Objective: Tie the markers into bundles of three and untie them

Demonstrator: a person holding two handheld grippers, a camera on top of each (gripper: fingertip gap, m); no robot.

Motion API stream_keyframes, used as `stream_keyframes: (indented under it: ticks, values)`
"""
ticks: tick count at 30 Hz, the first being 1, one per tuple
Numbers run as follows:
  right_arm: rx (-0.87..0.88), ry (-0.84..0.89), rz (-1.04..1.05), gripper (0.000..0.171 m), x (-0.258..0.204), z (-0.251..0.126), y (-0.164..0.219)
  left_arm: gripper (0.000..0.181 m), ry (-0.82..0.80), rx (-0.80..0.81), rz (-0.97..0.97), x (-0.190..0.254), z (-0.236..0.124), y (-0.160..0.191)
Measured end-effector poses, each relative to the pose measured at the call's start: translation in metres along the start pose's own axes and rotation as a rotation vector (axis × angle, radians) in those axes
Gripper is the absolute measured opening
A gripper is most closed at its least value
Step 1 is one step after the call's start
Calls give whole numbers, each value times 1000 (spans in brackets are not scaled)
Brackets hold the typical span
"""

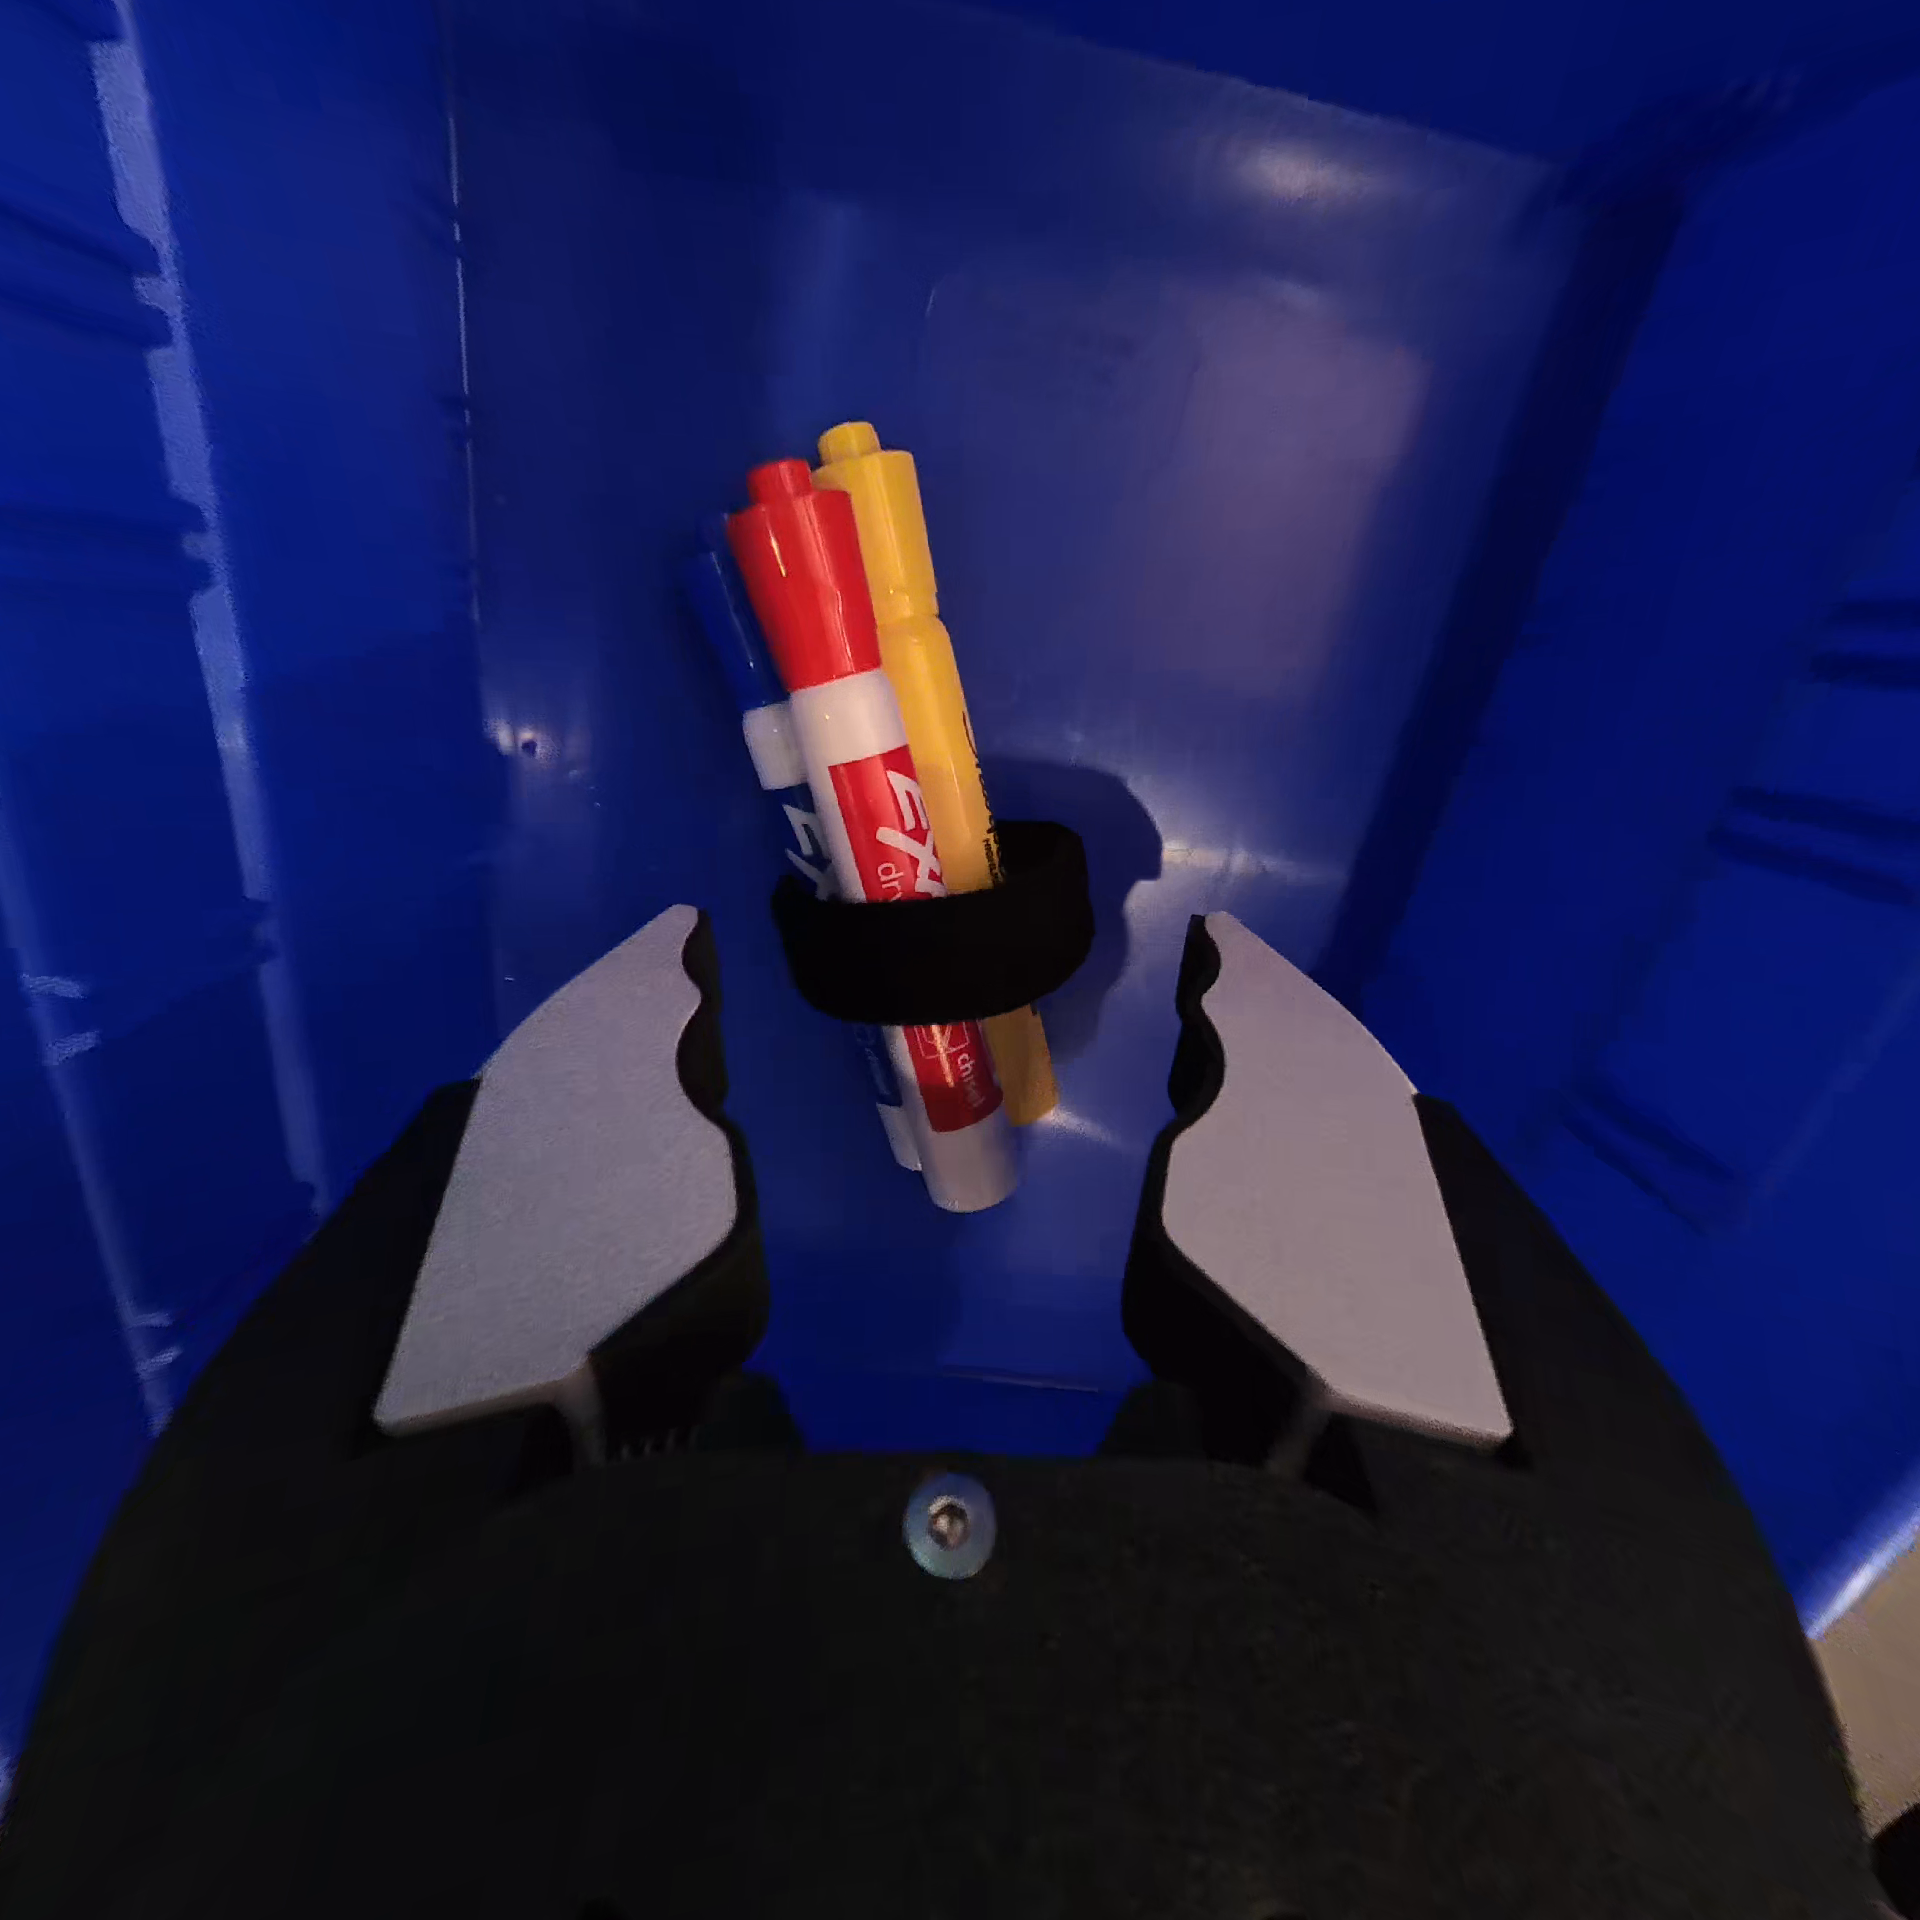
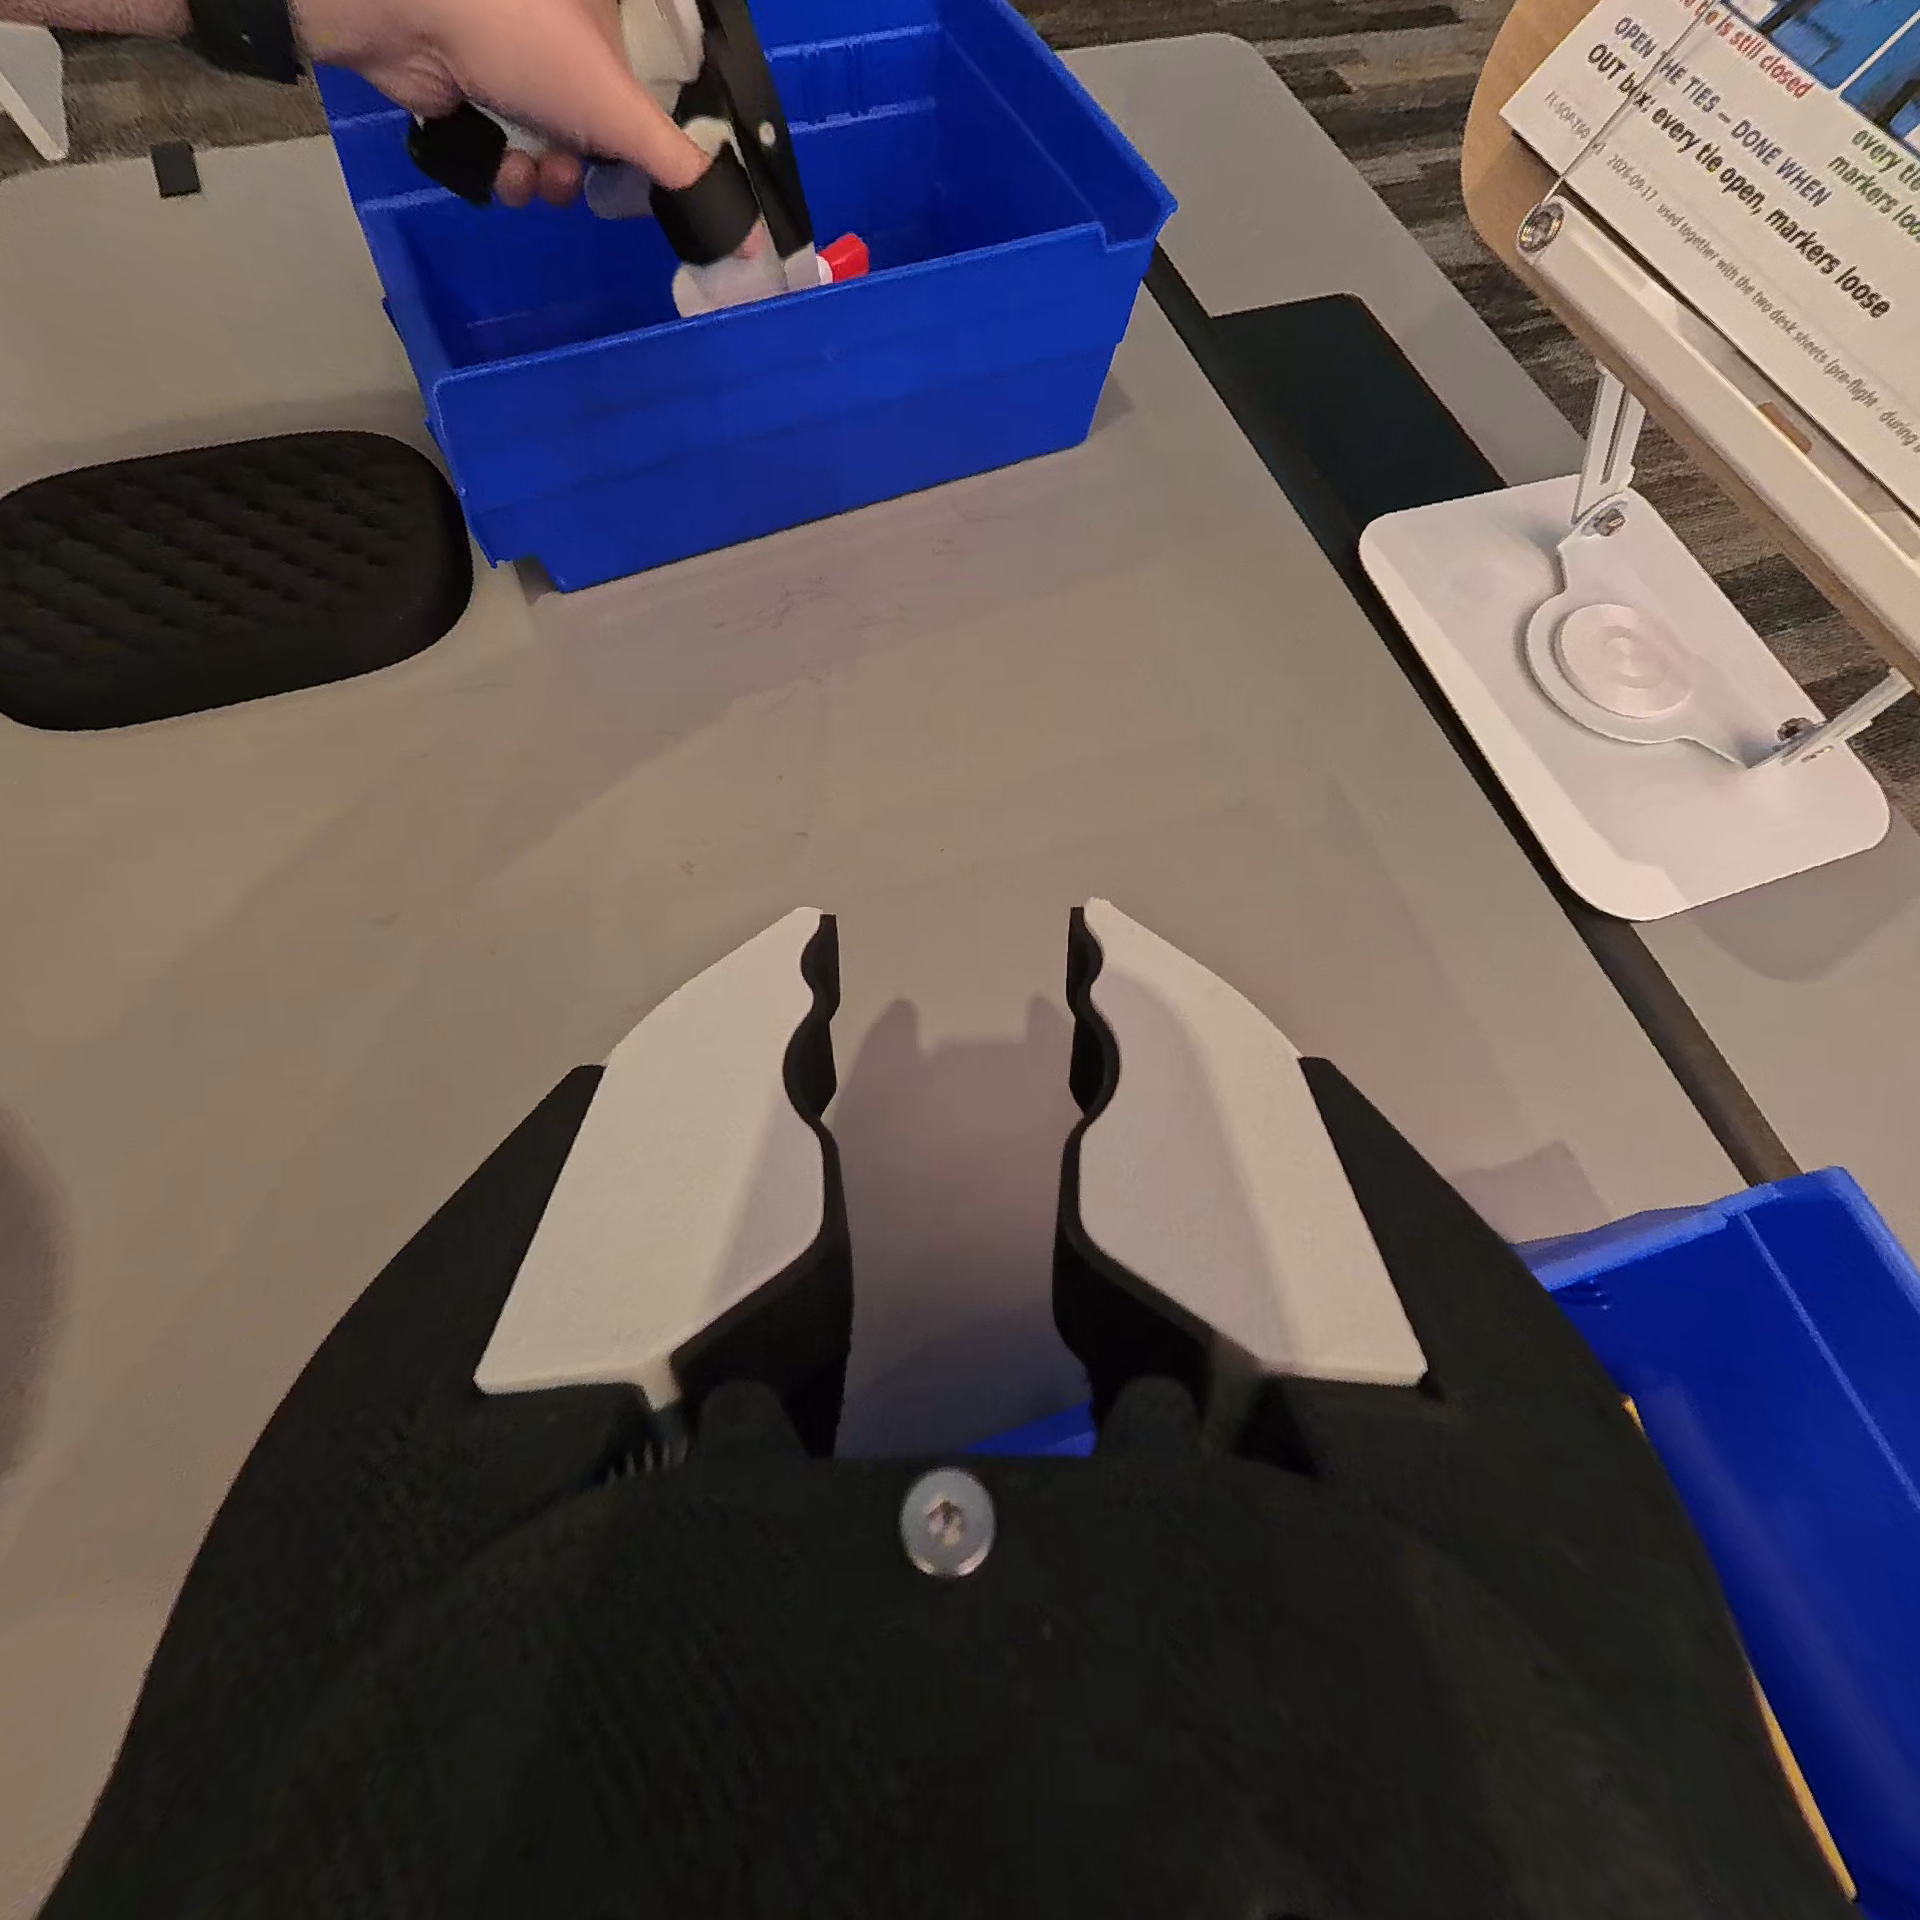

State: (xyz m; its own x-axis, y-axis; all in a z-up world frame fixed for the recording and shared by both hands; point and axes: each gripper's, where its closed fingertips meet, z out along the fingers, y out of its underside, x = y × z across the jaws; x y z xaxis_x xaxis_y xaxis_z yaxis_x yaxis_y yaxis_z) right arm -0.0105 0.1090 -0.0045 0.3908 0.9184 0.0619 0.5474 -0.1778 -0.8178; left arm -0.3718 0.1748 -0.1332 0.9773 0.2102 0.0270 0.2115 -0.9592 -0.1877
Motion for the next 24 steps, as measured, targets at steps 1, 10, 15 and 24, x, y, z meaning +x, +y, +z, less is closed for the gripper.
stream_keyframes:
  ticks: [1, 10, 15, 24]
  values:
    - [-1, -1, 0, 43, 0, 0, 0, 84, 3, -9, -7, 1, 3, 1]
    - [-3, -11, -5, 43, -1, 1, 0, 66, -22, -57, -8, -4, 16, 5]
    - [-2, -6, -7, 42, 0, -1, 0, 56, -32, -74, 20, -9, 15, 5]
    - [-11, -8, -7, 42, -1, 2, 2, 41, -29, -55, 128, -14, 10, 2]
